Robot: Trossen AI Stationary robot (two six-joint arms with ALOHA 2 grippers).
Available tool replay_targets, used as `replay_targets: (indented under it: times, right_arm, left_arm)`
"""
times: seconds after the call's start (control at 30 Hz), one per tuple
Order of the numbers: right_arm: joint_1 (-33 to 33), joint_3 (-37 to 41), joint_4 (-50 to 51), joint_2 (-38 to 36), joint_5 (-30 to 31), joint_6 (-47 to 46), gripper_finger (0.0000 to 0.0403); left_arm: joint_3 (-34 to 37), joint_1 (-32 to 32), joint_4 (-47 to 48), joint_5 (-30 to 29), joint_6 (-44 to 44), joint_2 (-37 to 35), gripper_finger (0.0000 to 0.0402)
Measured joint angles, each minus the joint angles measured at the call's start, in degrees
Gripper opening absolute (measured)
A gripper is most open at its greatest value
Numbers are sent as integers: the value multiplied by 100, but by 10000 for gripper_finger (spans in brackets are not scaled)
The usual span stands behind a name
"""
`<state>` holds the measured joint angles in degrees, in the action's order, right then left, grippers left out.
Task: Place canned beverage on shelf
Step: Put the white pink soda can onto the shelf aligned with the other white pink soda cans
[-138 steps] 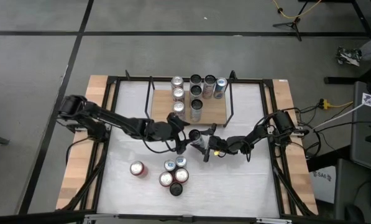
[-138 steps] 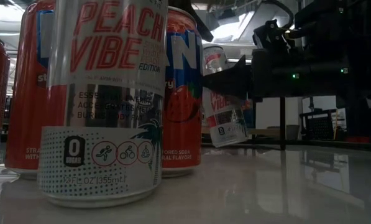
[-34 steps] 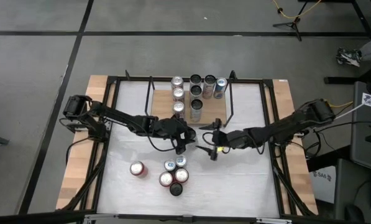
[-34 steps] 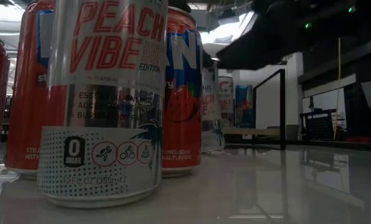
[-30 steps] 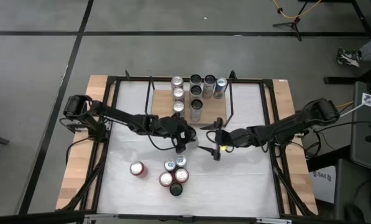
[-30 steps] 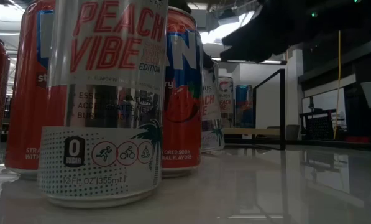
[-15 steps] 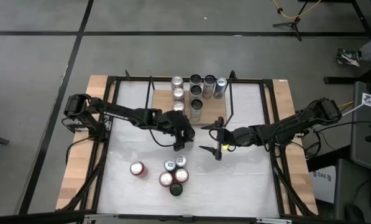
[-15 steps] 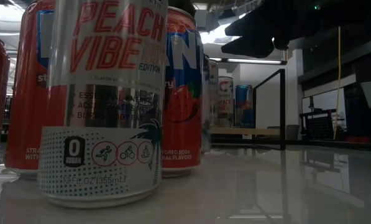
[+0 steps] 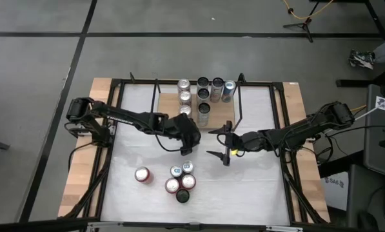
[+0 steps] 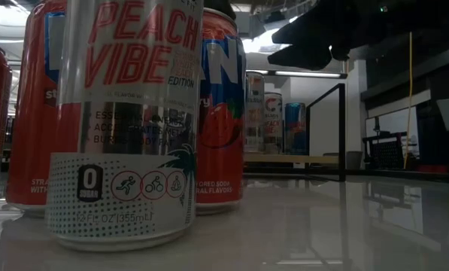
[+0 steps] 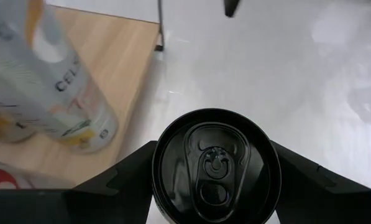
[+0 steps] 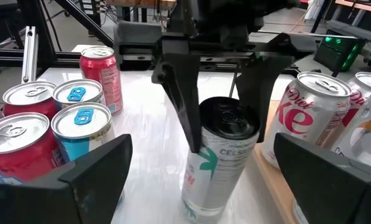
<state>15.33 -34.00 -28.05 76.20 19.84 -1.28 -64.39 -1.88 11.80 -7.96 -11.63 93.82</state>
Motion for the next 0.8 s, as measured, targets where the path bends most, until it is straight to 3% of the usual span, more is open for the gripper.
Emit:
replay_targets:
  times: [0.43, 0.8]
  right_arm:
    - [2, 0, 4, 0, 1, 2, 388]
    - [2, 0, 9, 0, 2, 4, 388]
  left_arm:
    - [12, -167, -75, -223, -23, 0, 278]
    - [12, -169, -102, -178, -18, 0, 279]
